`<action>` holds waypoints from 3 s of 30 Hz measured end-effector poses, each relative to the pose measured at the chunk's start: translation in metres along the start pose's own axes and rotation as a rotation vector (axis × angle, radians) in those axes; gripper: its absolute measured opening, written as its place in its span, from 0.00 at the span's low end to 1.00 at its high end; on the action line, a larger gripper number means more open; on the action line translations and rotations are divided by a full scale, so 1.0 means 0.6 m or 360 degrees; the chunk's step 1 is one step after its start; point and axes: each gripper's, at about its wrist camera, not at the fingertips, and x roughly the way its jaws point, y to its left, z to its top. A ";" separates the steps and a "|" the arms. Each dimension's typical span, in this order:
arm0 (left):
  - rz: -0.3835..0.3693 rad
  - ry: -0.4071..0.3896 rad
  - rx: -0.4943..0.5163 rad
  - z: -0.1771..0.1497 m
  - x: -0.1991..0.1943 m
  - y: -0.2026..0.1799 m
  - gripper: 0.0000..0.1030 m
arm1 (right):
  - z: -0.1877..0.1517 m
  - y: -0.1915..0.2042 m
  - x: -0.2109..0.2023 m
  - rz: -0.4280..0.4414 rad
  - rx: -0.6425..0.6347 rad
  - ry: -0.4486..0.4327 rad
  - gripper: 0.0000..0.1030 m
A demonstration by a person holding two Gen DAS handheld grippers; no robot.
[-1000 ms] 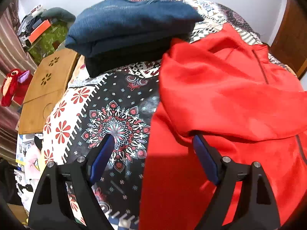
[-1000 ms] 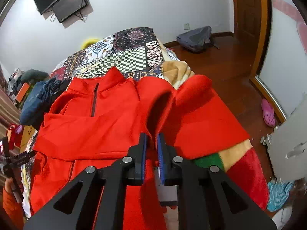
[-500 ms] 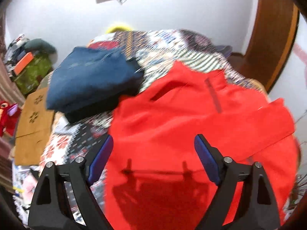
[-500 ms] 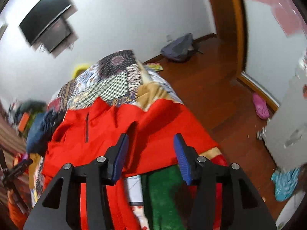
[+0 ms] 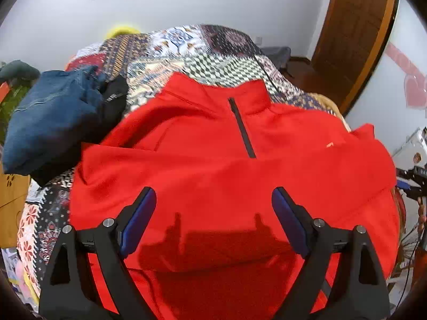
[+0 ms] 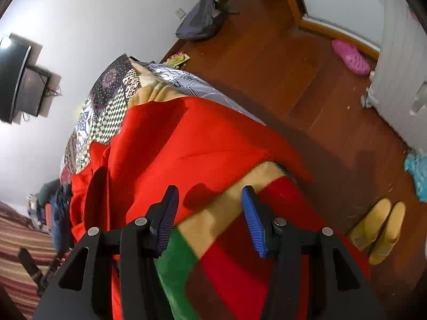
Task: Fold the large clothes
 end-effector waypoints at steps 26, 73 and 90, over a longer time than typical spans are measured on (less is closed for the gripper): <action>-0.0023 -0.0064 0.0022 0.000 -0.032 0.003 0.86 | 0.035 0.084 -0.032 -0.0139 -0.0155 -0.0333 0.05; -0.0124 -0.0066 0.0020 -0.054 -0.061 0.008 0.86 | -0.103 0.242 -0.072 -0.0020 -0.0630 -0.0200 0.42; -0.0126 0.0073 0.0037 -0.047 0.013 -0.024 0.86 | -0.031 0.111 0.042 0.0020 -0.0019 -0.0049 0.42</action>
